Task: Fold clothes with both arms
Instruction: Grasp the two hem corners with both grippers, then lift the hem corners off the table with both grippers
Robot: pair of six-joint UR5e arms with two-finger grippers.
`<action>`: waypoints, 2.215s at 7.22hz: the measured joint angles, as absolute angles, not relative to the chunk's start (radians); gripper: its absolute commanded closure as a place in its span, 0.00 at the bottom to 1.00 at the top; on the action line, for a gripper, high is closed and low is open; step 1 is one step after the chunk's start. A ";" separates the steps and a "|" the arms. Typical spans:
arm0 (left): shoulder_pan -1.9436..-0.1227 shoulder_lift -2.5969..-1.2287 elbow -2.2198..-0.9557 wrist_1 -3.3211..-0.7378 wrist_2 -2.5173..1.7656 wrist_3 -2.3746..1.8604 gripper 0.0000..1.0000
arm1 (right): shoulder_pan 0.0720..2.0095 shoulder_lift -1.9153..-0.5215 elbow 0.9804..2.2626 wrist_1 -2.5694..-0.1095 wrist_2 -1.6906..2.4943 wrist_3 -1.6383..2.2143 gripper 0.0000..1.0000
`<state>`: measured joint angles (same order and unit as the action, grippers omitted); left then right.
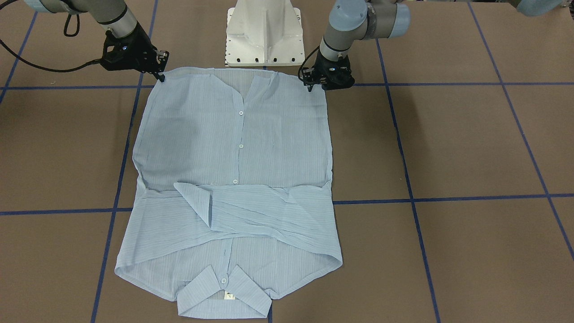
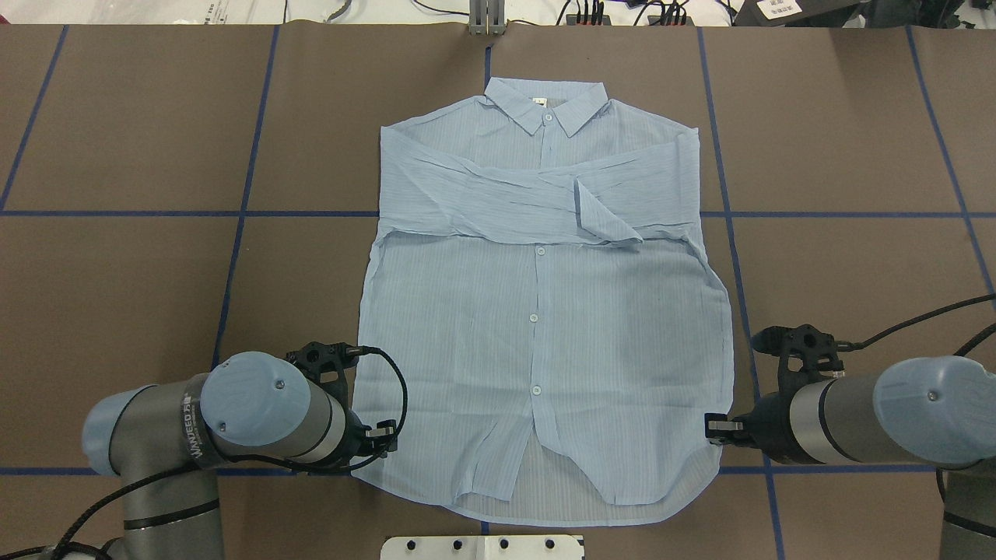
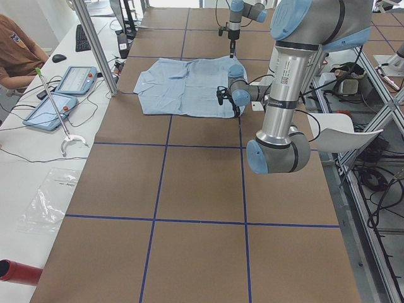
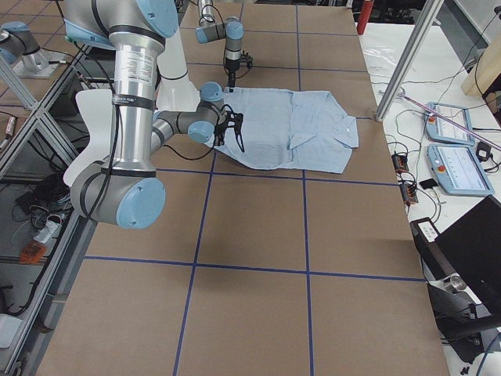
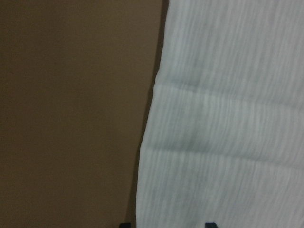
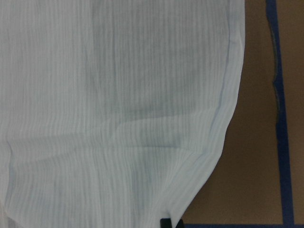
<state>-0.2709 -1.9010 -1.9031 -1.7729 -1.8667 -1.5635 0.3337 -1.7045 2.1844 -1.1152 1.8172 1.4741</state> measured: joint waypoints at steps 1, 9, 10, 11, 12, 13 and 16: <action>-0.268 -1.901 -1.902 -1.773 -1.867 -1.563 0.76 | 0.335 -1.704 2.184 -1.115 1.818 1.474 1.00; -0.295 -1.838 -2.058 -1.746 -1.871 -1.534 1.00 | 0.475 -1.701 2.211 -1.111 1.950 1.457 1.00; -0.301 -1.834 -2.061 -1.747 -1.871 -1.512 1.00 | 0.498 -1.702 2.210 -1.110 1.971 1.451 1.00; -0.308 -1.831 -2.062 -1.747 -1.872 -1.498 1.00 | 0.509 -1.704 2.210 -1.109 1.979 1.448 1.00; -0.314 -1.831 -2.063 -1.747 -1.873 -1.492 1.00 | 0.517 -1.706 2.209 -1.109 1.983 1.446 1.00; -0.319 -1.831 -2.064 -1.747 -1.874 -1.488 1.00 | 0.524 -1.709 2.208 -1.109 1.984 1.445 1.00; -0.336 -1.830 -2.066 -1.747 -1.876 -1.466 1.00 | 0.556 -1.712 2.204 -1.109 2.004 1.445 1.00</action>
<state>-0.3359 -1.8302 -2.0661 -1.7472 -1.8764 -1.4663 0.5559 -1.7120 2.2038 -1.1091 2.0044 1.4450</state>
